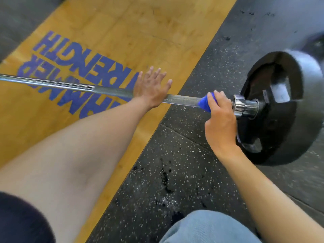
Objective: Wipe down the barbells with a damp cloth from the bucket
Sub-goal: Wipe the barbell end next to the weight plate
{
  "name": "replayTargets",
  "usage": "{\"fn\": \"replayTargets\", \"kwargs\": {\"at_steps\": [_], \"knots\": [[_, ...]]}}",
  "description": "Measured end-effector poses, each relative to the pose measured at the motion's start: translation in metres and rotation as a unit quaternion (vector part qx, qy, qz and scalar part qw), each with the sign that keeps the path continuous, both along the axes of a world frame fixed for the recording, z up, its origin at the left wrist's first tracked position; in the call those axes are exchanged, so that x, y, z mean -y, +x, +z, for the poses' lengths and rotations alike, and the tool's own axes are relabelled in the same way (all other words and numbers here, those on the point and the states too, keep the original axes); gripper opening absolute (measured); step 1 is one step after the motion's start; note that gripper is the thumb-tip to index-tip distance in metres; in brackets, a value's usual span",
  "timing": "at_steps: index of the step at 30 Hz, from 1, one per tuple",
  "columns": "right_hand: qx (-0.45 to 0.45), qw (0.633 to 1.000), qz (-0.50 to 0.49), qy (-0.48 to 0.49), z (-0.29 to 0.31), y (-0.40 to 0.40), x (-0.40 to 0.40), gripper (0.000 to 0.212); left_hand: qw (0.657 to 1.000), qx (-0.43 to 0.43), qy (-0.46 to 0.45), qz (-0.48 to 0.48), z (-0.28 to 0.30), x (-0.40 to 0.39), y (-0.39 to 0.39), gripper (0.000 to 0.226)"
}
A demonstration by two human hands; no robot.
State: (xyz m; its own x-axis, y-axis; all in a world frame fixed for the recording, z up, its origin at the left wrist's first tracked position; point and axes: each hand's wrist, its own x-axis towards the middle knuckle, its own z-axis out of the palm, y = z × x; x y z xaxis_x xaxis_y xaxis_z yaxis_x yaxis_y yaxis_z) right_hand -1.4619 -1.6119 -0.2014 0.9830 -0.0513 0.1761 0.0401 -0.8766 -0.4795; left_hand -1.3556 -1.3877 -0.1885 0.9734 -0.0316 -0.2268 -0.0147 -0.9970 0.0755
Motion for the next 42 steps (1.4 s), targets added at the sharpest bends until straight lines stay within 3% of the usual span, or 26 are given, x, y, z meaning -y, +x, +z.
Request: {"fn": "replayTargets", "kwargs": {"at_steps": [2, 7, 12, 16, 21, 26, 36, 42], "knots": [[0.005, 0.999, -0.044, 0.007, 0.002, -0.021, -0.018, 0.078, 1.0, 0.014, -0.008, 0.002, -0.002, -0.001, -0.015, 0.065], [0.002, 0.998, 0.055, -0.01, 0.003, -0.046, -0.031, 0.081, 1.0, 0.02, -0.015, -0.013, -0.002, -0.006, -0.047, 0.068], [-0.024, 0.993, -0.112, 0.0, 0.012, -0.074, -0.038, 0.077, 0.999, -0.018, -0.033, -0.027, 0.004, -0.01, -0.075, 0.072], [-0.032, 0.997, 0.036, -0.056, 0.014, -0.097, -0.04, 0.085, 0.998, -0.031, -0.043, -0.035, 0.006, -0.015, -0.098, 0.073], [-0.056, 0.991, -0.1, -0.062, 0.019, -0.125, -0.04, 0.079, 0.998, -0.028, -0.036, -0.043, 0.004, -0.017, -0.131, 0.072], [-0.062, 0.994, -0.017, -0.083, 0.024, -0.162, -0.029, 0.086, 0.998, 0.018, -0.028, -0.046, -0.001, -0.024, -0.169, 0.072], [-0.1, 0.988, -0.086, -0.08, 0.029, -0.217, -0.048, 0.073, 0.995, 0.036, -0.049, -0.08, 0.007, -0.025, -0.242, 0.069], [-0.131, 0.983, -0.047, -0.123, 0.043, -0.241, -0.038, 0.075, 0.984, 0.007, -0.134, -0.116, 0.013, 0.043, -0.262, 0.06]]}}
